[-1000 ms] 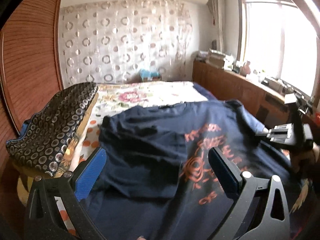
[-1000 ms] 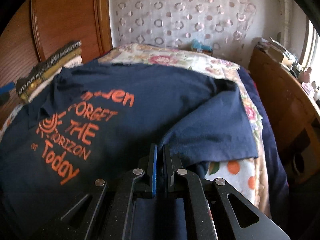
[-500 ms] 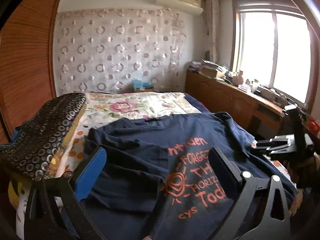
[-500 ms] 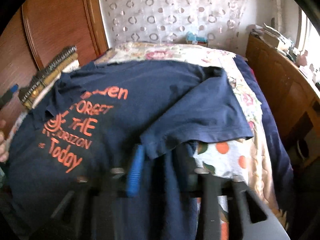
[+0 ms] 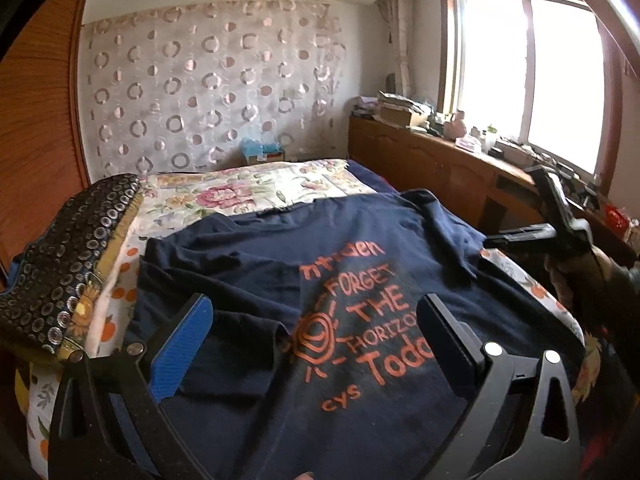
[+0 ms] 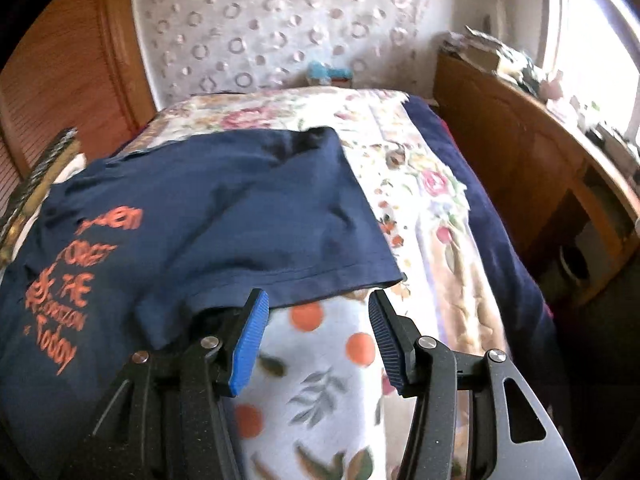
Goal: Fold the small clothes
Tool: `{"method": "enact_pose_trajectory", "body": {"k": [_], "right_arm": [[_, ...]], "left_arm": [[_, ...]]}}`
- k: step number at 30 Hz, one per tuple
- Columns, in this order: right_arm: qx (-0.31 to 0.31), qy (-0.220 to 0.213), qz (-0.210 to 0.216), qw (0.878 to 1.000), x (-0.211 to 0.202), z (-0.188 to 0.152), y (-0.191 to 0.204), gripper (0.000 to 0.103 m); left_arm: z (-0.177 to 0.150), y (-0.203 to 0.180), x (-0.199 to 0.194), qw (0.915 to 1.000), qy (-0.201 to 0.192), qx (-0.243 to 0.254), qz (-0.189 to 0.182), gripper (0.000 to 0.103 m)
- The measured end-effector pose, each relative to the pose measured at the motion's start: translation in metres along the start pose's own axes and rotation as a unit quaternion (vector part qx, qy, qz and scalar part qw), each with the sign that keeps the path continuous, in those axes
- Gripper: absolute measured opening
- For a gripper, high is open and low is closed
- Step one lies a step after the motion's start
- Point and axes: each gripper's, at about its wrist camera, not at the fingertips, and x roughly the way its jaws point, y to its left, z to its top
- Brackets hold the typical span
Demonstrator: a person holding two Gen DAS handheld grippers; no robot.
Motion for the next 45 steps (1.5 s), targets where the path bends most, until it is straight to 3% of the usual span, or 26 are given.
{"method": "enact_pose_trajectory", "body": {"k": [10, 11, 12, 16, 19, 23, 29, 33, 35, 37, 39, 42, 45], "right_arm": [[0.073, 0.022, 0.029, 0.997, 0.033, 0.025, -0.021, 0.052], [0.074, 0.019, 0.033, 0.997, 0.032, 0.025, -0.021, 0.048], [0.070, 0.013, 0.036, 0.997, 0.033, 0.026, -0.022, 0.034], [0.016, -0.013, -0.007, 1.000, 0.026, 0.025, -0.011, 0.006], [-0.004, -0.035, -0.004, 0.999, 0.017, 0.027, 0.001, 0.005], [-0.038, -0.061, 0.018, 0.997, 0.004, 0.037, 0.031, 0.004], [-0.097, -0.085, 0.078, 0.989, -0.009, 0.063, 0.108, 0.004], [-0.096, -0.090, 0.104, 0.986, -0.011, 0.075, 0.144, 0.005], [-0.099, -0.081, 0.113, 0.985, -0.006, 0.077, 0.151, 0.012], [-0.108, -0.084, 0.107, 0.985, -0.006, 0.073, 0.152, 0.036], [-0.111, -0.083, 0.099, 0.985, -0.004, 0.068, 0.147, 0.047], [-0.115, -0.067, 0.069, 0.989, -0.003, 0.059, 0.137, 0.047], [-0.128, -0.047, 0.067, 0.988, -0.008, 0.043, 0.135, 0.047]], "left_arm": [[-0.005, -0.011, 0.001, 0.9998, 0.013, 0.002, -0.017, 0.102], [-0.005, -0.011, 0.000, 0.9997, 0.013, 0.003, -0.018, 0.102], [-0.005, -0.012, 0.000, 0.9997, 0.014, 0.005, -0.018, 0.102], [-0.006, -0.012, -0.001, 0.9997, 0.014, 0.010, -0.016, 0.102], [-0.008, -0.010, -0.002, 0.9997, 0.016, 0.011, -0.011, 0.102], [-0.008, -0.004, -0.002, 0.9998, 0.019, 0.007, -0.002, 0.102], [-0.008, 0.013, -0.010, 0.9998, 0.012, -0.007, 0.010, 0.102], [-0.010, 0.022, -0.014, 0.9997, 0.013, -0.014, 0.017, 0.102], [-0.012, 0.025, -0.014, 0.9996, 0.015, -0.015, 0.019, 0.102], [-0.013, 0.027, -0.015, 0.9996, 0.016, -0.016, 0.020, 0.102], [-0.014, 0.030, -0.017, 0.9995, 0.014, -0.018, 0.020, 0.102], [-0.014, 0.031, -0.017, 0.9995, 0.014, -0.022, 0.020, 0.102], [-0.014, 0.032, -0.018, 0.9995, 0.012, -0.023, 0.019, 0.102]]}}
